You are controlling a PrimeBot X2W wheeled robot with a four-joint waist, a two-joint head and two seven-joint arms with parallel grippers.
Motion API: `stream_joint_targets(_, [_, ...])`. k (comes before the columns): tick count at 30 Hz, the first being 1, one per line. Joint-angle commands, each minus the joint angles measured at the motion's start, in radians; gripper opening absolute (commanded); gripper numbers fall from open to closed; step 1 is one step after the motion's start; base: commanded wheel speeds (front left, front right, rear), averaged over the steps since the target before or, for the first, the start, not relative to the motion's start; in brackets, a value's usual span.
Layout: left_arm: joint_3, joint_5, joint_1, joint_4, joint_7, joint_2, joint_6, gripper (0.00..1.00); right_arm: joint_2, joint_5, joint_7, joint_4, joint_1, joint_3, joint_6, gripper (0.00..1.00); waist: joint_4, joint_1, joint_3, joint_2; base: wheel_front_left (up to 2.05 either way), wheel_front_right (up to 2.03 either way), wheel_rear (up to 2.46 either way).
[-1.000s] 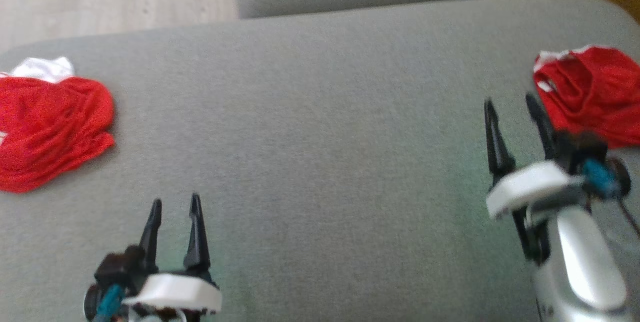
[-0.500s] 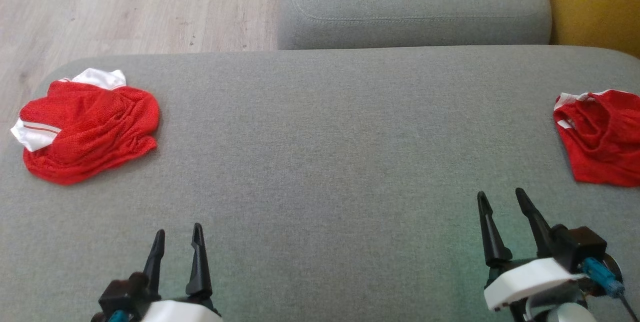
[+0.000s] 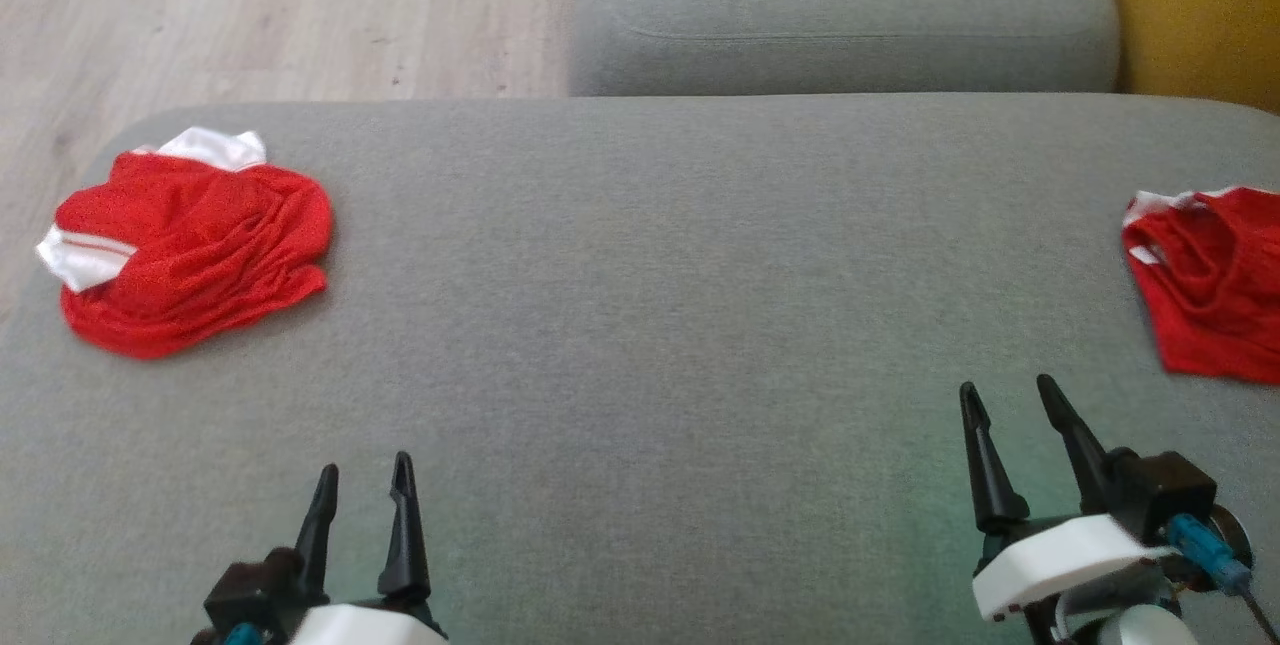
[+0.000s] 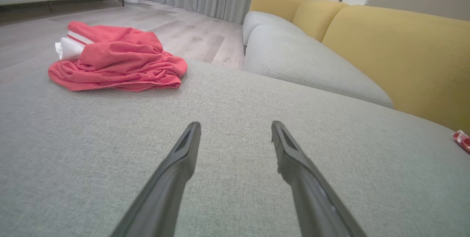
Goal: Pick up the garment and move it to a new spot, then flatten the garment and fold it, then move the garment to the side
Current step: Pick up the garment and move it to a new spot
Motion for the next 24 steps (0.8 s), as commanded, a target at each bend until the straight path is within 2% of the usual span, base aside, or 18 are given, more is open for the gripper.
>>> stream_joint_targets(1, [0.027, -0.004, -0.044, -0.024, -0.007, 0.002, -0.002, 1.0, -0.004, -0.01, -0.001, -0.043, -0.025, 0.019, -0.001, 1.0, 0.029, 0.0, 0.003, -0.0001, 0.0, 0.0, 0.0])
stream_joint_targets(6, [0.025, -0.002, -0.054, -0.027, -0.006, 0.003, -0.001, 1.0, -0.004, -0.02, 0.0, -0.056, -0.024, 0.015, -0.001, 1.0, 0.136, 0.0, 0.009, -0.0001, 0.0, 0.0, 0.0])
stream_joint_targets(11, [0.03, -0.002, -0.053, -0.033, -0.005, 0.013, 0.002, 1.0, -0.004, -0.018, 0.0, -0.061, -0.026, 0.019, -0.001, 1.0, 0.275, 0.0, 0.009, -0.0001, 0.0, 0.0, 0.0])
stream_joint_targets(12, [0.03, -0.002, -0.053, -0.033, -0.005, 0.013, 0.002, 1.0, -0.004, -0.018, 0.0, -0.061, -0.026, 0.019, -0.001, 1.0, 0.275, 0.0, 0.009, -0.0001, 0.0, 0.0, 0.0])
stream_joint_targets(17, [0.037, -0.003, -0.046, -0.042, -0.002, 0.025, 0.006, 1.0, -0.004, -0.015, 0.0, -0.057, -0.031, 0.036, -0.001, 1.0, 0.398, 0.0, 0.006, -0.0001, 0.0, 0.0, 0.0])
stream_joint_targets(20, [0.044, -0.007, -0.036, -0.049, -0.002, 0.033, 0.012, 1.0, -0.004, -0.011, 0.001, -0.054, -0.037, 0.058, -0.001, 1.0, 0.444, 0.0, 0.007, -0.0001, 0.0, 0.0, 0.0])
stream_joint_targets(24, [0.071, -0.011, -0.014, -0.074, -0.007, 0.038, 0.027, 1.0, -0.004, -0.01, 0.008, -0.048, -0.066, 0.093, -0.001, 1.0, 0.455, 0.0, 0.023, -0.0001, 0.0, 0.0, 0.0])
